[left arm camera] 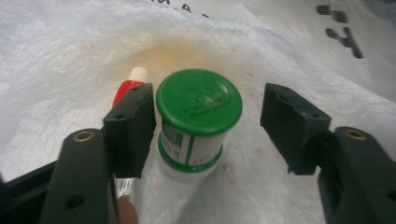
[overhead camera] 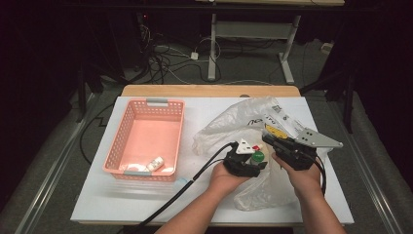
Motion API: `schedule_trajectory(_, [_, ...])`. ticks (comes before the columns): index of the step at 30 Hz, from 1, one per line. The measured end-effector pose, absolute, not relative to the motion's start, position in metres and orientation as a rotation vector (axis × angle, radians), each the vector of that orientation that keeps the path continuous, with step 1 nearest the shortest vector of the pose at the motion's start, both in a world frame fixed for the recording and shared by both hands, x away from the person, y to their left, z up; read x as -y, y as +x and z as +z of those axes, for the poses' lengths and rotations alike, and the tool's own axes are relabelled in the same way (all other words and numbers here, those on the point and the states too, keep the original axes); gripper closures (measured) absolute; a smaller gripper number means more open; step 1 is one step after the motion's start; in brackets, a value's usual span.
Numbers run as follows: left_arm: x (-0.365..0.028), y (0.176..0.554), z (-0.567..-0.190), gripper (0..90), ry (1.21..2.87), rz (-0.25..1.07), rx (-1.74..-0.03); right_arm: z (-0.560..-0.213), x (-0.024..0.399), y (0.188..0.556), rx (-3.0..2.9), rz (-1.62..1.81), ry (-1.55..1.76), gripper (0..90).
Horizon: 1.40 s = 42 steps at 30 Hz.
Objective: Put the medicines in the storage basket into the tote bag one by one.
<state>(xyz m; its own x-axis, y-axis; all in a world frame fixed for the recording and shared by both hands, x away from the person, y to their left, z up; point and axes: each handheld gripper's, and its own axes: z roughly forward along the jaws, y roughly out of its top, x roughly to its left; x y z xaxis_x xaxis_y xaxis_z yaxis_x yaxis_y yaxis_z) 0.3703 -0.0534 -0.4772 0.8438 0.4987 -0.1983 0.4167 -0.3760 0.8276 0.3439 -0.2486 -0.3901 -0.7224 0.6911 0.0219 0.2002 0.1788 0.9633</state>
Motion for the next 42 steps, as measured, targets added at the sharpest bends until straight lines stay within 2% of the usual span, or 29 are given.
schedule_trajectory(6, [0.038, 0.358, -0.472, 28.3, 2.008, 0.098, -0.658, -0.390, 0.248, 0.343, -2.038, 1.561, 0.841, 90.0])
schedule_trajectory(15, [0.011, 0.344, -0.463, 14.8, 2.000, 0.070, -0.677, -0.390, 0.248, 0.343, -2.039, 1.559, 0.840, 90.0])
schedule_trajectory(18, [0.003, 0.336, -0.460, 13.3, 1.993, 0.071, -0.671, -0.390, 0.248, 0.342, -2.038, 1.558, 0.842, 90.0])
schedule_trajectory(23, [-0.009, 0.327, -0.453, 0.0, 2.006, 0.100, -0.673, -0.390, 0.248, 0.343, -2.040, 1.552, 0.835, 90.0])
schedule_trajectory(42, [-0.076, 0.299, -0.430, 0.0, 1.970, 0.208, -0.738, -0.391, 0.247, 0.342, -2.042, 1.543, 0.848, 90.0])
